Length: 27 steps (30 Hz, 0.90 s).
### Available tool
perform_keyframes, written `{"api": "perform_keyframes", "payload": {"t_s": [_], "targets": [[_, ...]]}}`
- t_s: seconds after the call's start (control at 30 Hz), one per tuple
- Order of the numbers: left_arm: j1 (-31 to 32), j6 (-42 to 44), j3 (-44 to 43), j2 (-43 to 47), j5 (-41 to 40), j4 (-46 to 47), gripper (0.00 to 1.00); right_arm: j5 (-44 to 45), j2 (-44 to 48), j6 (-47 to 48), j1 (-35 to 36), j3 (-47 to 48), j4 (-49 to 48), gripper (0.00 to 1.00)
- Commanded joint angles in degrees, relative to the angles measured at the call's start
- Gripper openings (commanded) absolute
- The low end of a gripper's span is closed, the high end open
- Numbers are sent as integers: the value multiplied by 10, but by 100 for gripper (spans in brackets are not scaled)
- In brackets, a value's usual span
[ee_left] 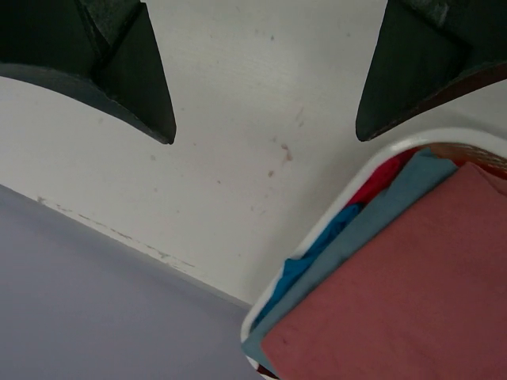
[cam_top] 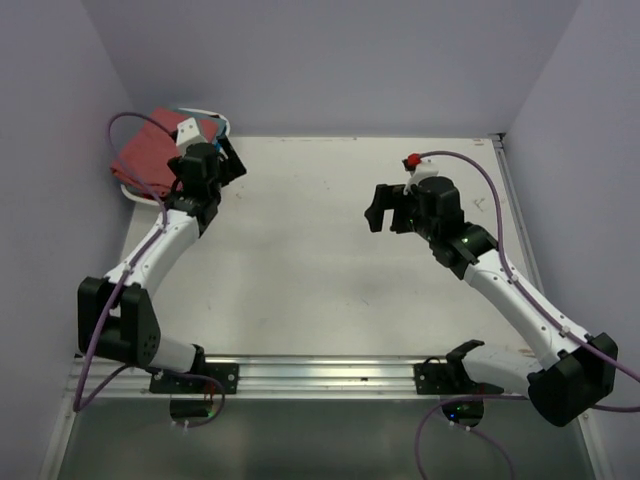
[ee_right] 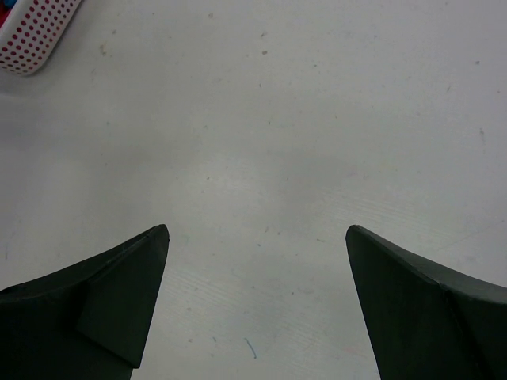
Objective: Fold and stack the t-shirts
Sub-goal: Grab crumpled tshirt from bin with the left arm
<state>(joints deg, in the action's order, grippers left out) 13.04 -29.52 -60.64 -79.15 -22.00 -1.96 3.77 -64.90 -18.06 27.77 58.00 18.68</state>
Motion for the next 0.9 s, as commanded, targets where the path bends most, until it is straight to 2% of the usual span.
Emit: {"api": "perform_keyframes", "payload": {"t_s": [0.0,0.03,0.17,0.27,0.4,0.53,0.7,0.87], "targets": [[-54,5,-96,-97,-74,-22,100,-32,0,-7,2,-8,-23,99],[-57,14,-147,-121,-93,-34,100,-33,3,-7,2,-12,-22,99],[-83,34,-252,-214,-114,-70,100,-33,17,-3,2,-25,-17,99],[-95,53,-322,-268,-118,-86,97,-27,27,0,3,-28,-8,99],[-107,55,-422,-357,-154,-161,91,-15,39,3,2,-33,2,99],[-129,47,-506,-418,-152,-219,87,-10,52,3,3,-42,7,99],[-154,38,-531,-464,-146,-267,83,3,55,2,2,-42,19,99],[-165,32,-487,-456,-124,-254,74,2,54,-1,2,-40,20,99]]}}
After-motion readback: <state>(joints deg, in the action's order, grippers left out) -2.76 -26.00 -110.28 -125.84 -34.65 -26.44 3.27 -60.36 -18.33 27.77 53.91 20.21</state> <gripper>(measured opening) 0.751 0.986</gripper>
